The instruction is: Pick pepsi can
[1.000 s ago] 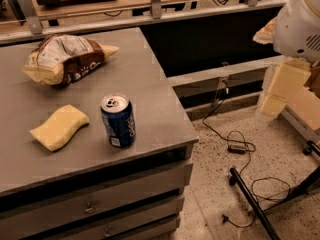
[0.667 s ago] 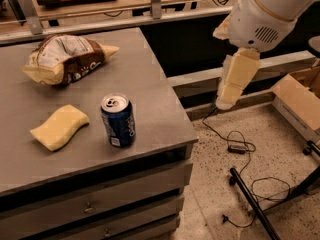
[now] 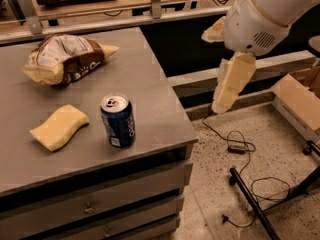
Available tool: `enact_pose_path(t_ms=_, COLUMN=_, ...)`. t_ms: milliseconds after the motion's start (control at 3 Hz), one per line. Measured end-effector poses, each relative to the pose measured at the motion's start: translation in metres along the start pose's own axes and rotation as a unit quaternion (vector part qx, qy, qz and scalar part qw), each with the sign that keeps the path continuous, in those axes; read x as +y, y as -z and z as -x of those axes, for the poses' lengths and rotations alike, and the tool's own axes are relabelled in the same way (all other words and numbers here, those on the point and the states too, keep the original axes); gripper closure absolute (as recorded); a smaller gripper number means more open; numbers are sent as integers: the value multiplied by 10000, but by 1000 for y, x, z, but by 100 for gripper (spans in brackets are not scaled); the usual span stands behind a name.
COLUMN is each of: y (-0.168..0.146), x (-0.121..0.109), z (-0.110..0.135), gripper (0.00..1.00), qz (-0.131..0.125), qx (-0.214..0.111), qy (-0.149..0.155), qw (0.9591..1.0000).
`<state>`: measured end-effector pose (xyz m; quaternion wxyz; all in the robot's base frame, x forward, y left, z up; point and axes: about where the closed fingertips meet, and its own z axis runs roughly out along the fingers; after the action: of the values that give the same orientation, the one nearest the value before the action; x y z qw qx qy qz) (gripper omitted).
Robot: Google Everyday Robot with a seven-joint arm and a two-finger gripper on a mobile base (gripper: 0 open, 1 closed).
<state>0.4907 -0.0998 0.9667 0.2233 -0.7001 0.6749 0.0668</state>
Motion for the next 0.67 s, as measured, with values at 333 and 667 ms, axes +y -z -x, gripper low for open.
enact_pose_path(t_ms=333, y=-15, x=15, z=65, gripper=0, qz=299, qx=-1018, qy=1018, qw=9891)
enact_pose_path(t_ms=667, y=-30, x=42, z=136, gripper=0, qz=807, qx=-1812, qy=2024, qw=9590)
